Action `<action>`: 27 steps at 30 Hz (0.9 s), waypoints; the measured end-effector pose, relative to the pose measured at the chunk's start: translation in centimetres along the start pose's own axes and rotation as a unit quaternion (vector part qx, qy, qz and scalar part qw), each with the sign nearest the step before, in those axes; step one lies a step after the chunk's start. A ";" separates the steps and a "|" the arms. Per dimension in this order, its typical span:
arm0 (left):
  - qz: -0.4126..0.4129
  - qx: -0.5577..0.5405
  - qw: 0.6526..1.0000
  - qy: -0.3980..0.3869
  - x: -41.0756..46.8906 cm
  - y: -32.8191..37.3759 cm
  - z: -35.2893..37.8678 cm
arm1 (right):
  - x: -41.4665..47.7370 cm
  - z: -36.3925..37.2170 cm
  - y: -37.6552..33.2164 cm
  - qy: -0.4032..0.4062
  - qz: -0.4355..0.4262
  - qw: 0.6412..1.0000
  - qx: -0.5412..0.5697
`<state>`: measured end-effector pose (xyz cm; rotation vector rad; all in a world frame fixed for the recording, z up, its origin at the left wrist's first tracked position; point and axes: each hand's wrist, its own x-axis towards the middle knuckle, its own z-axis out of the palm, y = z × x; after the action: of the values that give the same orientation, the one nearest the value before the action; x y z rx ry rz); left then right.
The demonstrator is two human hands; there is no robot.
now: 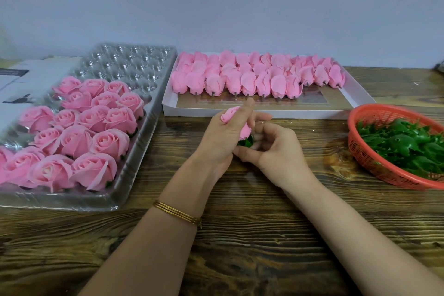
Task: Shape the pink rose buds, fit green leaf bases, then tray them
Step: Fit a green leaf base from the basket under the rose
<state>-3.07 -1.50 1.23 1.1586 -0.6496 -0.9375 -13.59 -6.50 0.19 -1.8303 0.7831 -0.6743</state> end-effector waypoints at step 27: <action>-0.008 0.023 0.999 0.022 0.1 0.1 -0.4 | 0.0 -0.6 -1.0 -0.065 0.182 0.887 0.420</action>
<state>-2.63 -1.42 1.24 1.2240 -0.6312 -0.9127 -13.83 -6.60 1.34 -0.8927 0.5829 -0.5159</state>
